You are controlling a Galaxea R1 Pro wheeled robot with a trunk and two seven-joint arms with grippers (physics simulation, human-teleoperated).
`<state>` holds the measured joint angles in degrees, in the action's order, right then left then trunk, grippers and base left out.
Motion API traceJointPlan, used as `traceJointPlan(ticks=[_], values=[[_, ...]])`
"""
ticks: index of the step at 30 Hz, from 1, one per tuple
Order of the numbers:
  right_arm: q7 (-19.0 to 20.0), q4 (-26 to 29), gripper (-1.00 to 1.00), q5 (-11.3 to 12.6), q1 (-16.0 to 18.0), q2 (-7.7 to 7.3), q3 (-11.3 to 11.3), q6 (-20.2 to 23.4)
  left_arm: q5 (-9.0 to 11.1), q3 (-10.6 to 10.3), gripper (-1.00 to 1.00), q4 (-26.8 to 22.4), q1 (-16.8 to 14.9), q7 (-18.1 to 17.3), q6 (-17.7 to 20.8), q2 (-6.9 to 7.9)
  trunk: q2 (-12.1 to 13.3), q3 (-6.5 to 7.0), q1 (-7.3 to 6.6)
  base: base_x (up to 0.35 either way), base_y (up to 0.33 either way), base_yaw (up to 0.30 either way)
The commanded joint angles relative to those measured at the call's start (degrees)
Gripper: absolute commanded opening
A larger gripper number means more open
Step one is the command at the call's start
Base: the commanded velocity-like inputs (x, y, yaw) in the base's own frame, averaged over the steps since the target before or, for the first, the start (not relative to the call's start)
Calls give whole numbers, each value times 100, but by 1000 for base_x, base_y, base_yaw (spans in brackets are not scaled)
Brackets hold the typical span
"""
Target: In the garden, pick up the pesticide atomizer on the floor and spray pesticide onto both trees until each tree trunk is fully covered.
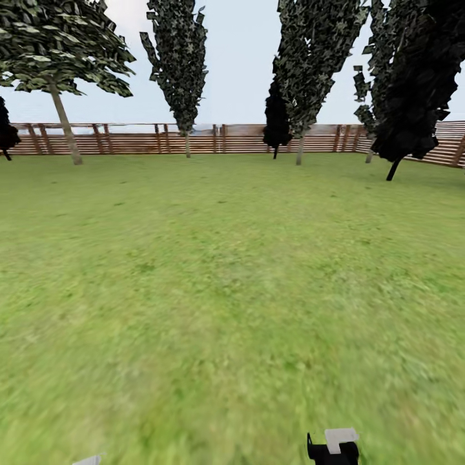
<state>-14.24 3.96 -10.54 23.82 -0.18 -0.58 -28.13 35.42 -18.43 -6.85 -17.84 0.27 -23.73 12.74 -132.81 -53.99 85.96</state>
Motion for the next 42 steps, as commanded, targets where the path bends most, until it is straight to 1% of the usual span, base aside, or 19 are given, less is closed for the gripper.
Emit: traceJointPlan(ticks=[1, 18, 28, 37, 42], values=[[0, 0, 100, 0, 0, 0, -2, 0, 0, -1, -100, 0, 0, -1, 0, 0, 0, 0, 0, -1, 211, 286], [0, 0, 100, 0, 0, 0, -2, 0, 0, 0, -100, 0, 0, -1, 0, 0, 0, 0, 0, 0, 167, 286], [0, 0, 100, 0, 0, 0, -2, 0, 0, 0, -100, 0, 0, -1, 0, 0, 0, 0, 0, -2, 23, 286], [0, 0, 100, 0, 0, 0, 0, 0, 0, -1, -100, 0, 0, -1, 0, 0, 0, 0, 0, -170, 171, 286], [0, 0, 100, 0, 0, 0, -1, 0, -8, -7, -100, -9, 0, -1, -8, -39, 0, 0, 0, -21, 21, 286]])
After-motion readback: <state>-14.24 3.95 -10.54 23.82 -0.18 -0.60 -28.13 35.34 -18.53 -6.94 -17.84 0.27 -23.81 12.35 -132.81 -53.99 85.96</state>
